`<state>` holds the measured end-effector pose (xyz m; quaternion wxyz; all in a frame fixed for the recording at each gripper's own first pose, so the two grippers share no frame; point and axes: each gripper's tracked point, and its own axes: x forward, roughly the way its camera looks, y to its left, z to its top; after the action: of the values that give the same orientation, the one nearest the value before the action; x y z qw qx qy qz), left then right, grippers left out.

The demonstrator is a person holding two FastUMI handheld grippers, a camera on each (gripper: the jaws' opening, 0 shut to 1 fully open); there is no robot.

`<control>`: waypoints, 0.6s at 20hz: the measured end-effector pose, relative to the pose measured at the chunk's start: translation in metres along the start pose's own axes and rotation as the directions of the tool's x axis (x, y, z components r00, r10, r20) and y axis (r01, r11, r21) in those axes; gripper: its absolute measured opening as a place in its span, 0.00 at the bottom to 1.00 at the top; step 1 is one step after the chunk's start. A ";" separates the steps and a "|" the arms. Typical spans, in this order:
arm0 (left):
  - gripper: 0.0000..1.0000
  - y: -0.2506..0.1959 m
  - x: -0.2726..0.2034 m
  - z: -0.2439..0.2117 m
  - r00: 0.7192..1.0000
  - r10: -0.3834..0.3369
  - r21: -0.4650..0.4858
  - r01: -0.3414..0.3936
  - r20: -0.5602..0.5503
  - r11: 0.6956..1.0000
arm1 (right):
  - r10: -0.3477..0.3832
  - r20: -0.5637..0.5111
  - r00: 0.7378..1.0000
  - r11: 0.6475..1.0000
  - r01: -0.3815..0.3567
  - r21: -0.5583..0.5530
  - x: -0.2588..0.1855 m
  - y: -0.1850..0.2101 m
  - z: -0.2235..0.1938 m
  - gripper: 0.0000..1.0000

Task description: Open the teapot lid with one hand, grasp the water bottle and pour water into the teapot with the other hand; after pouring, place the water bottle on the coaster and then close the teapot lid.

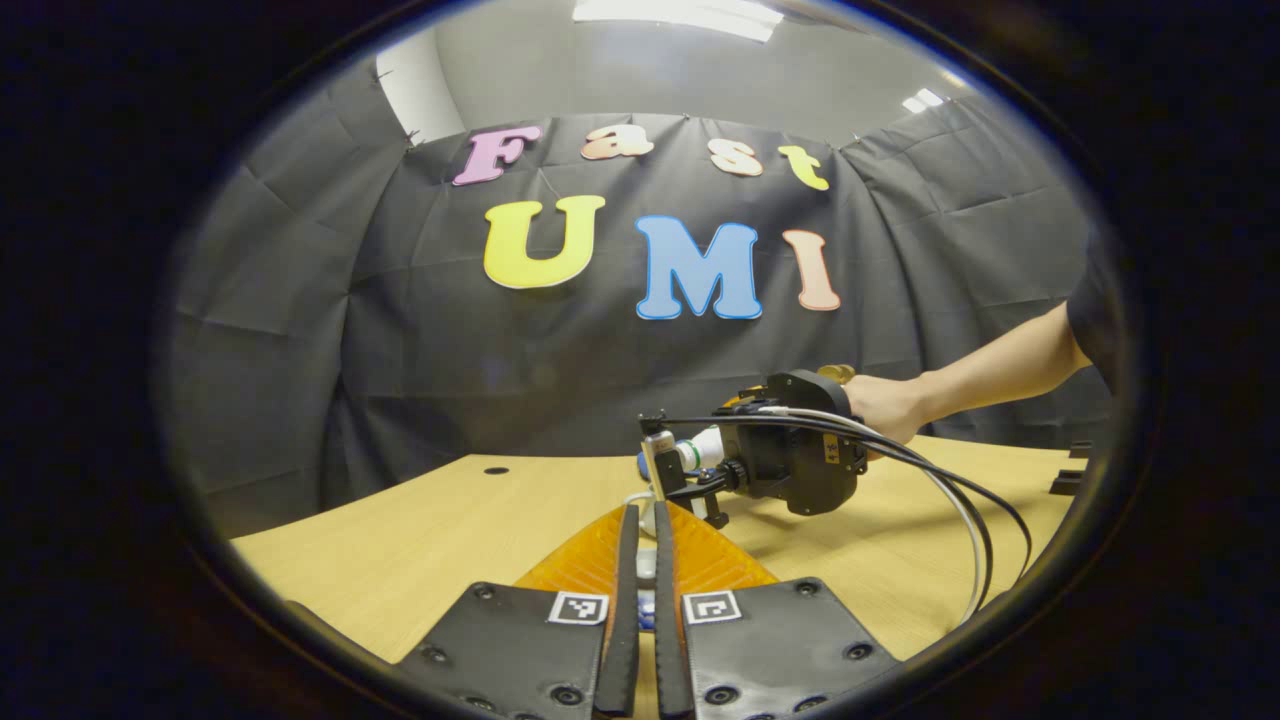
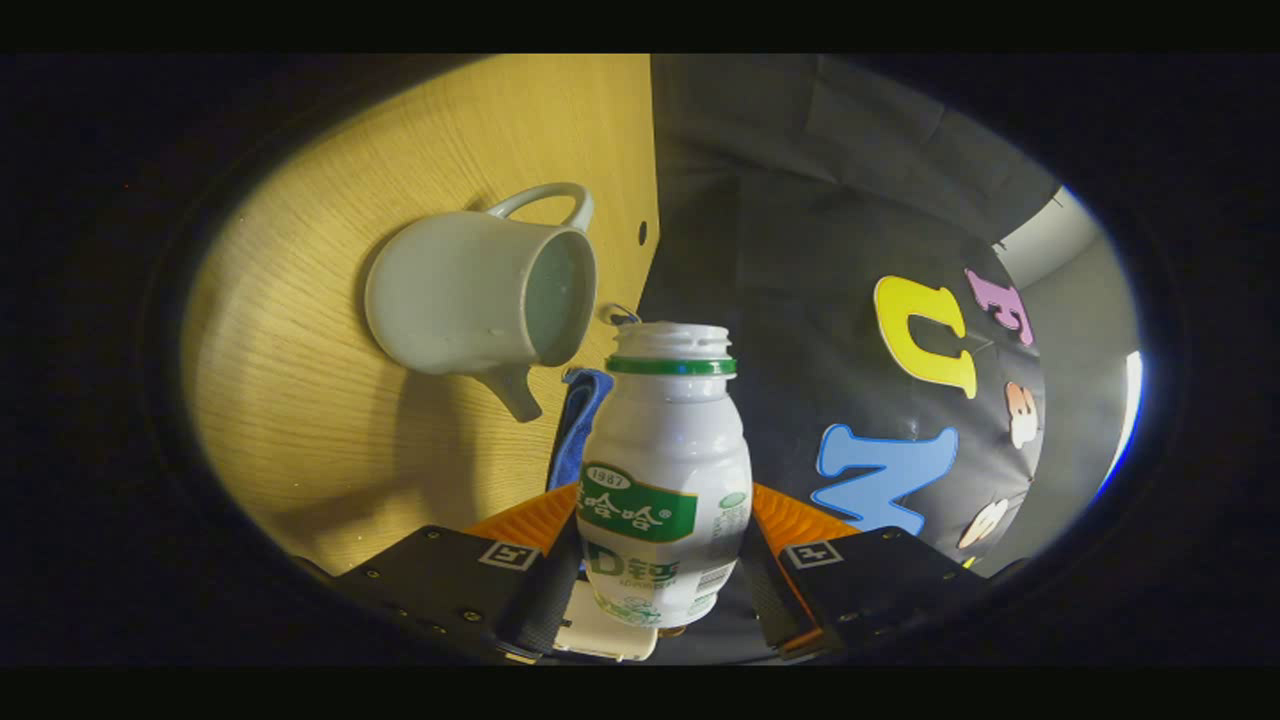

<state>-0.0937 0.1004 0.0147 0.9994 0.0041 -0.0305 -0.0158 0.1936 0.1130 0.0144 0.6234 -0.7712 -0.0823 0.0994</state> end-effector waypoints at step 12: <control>0.17 0.003 -0.002 -0.006 1.000 0.007 0.008 -0.007 -0.009 1.000 | -0.022 0.011 1.000 0.996 0.023 -0.083 0.002 -0.013 -0.002 0.74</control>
<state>-0.0953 0.1035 0.0089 0.9996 0.0078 -0.0262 -0.0121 0.1961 0.1145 0.0271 0.5913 -0.7951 -0.0982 0.0924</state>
